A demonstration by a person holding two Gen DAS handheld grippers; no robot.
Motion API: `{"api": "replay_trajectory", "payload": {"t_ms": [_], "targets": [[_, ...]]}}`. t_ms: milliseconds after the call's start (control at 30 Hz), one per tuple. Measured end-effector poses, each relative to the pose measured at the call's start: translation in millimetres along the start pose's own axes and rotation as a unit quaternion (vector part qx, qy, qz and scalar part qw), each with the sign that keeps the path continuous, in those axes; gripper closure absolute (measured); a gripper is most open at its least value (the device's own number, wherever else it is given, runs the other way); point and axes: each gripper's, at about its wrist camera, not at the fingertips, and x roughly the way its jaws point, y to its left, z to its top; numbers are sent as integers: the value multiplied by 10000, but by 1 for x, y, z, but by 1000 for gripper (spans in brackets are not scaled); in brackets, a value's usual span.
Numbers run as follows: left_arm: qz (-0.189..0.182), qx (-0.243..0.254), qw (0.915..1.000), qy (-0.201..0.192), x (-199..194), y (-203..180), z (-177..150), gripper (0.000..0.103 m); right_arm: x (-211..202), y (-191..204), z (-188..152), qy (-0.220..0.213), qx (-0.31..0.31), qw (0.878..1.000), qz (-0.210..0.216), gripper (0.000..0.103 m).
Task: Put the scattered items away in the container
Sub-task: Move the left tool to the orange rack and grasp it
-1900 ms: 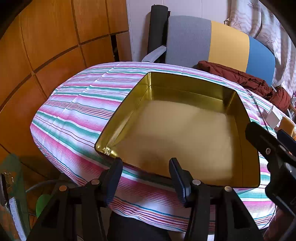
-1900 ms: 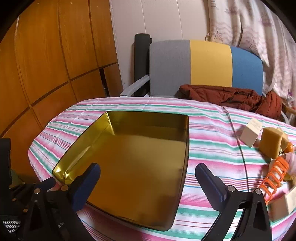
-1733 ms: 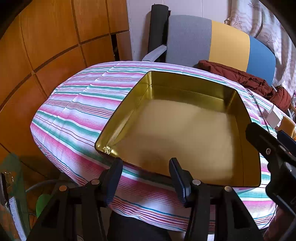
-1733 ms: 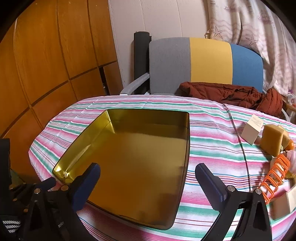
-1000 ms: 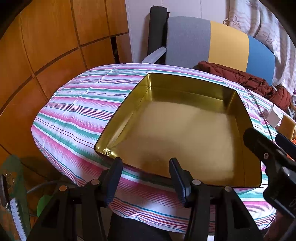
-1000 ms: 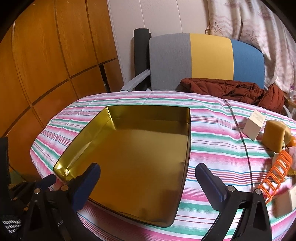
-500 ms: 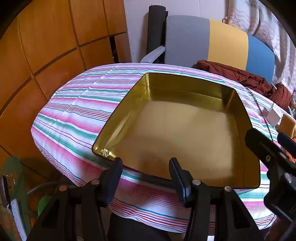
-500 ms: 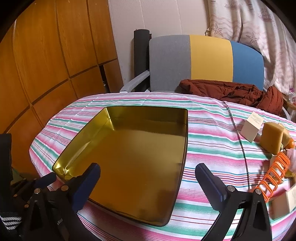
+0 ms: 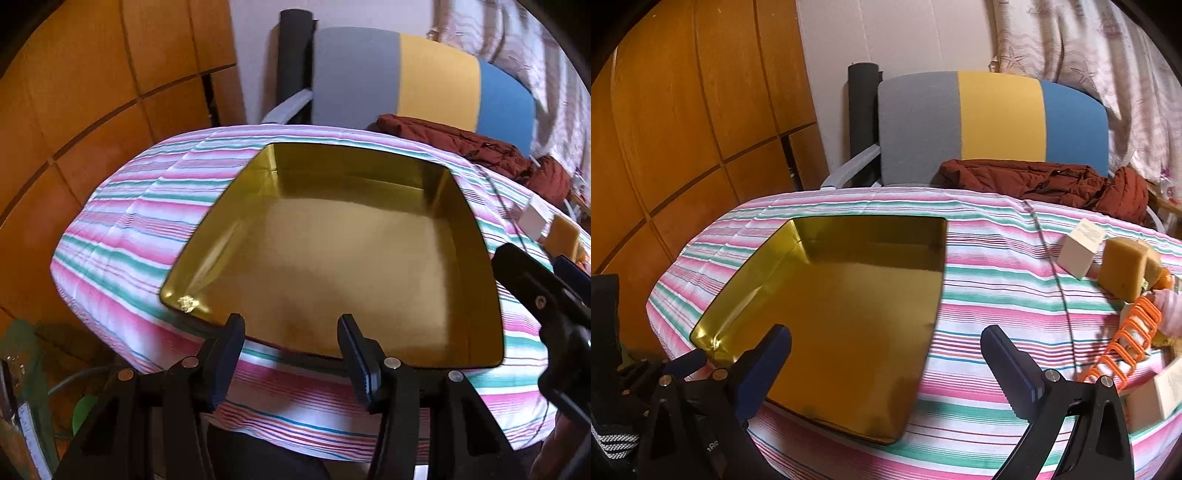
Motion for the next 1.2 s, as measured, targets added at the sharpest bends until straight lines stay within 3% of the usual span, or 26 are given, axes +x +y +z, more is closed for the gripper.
{"api": "replay_trajectory", "payload": {"t_ms": [233, 467, 600, 867, 1067, 1200], "targets": [[-285, 484, 9984, -2, -6, -34, -6, 50, -16, -38, -7, -108, 265, 9988, -392, 0], [-590, 970, 9934, -165, -20, -74, -8, 50, -40, -90, -23, -316, 623, 9918, -1067, 0], [-844, 1341, 9871, -235, -26, -105, -9, 50, -58, -124, -38, -430, 990, 9822, -1538, 0], [-1381, 1943, 9710, -195, -29, -165, -16, 49, -96, -193, -67, -724, 1819, 9487, -2481, 0], [-1726, 2242, 9591, 77, -20, -198, -21, 49, -93, -225, -86, -381, 2227, 9378, -2636, 0], [-1758, 2482, 9526, 17, -17, -218, -20, 49, -86, -236, -91, -280, 2363, 9368, -2564, 0]]}}
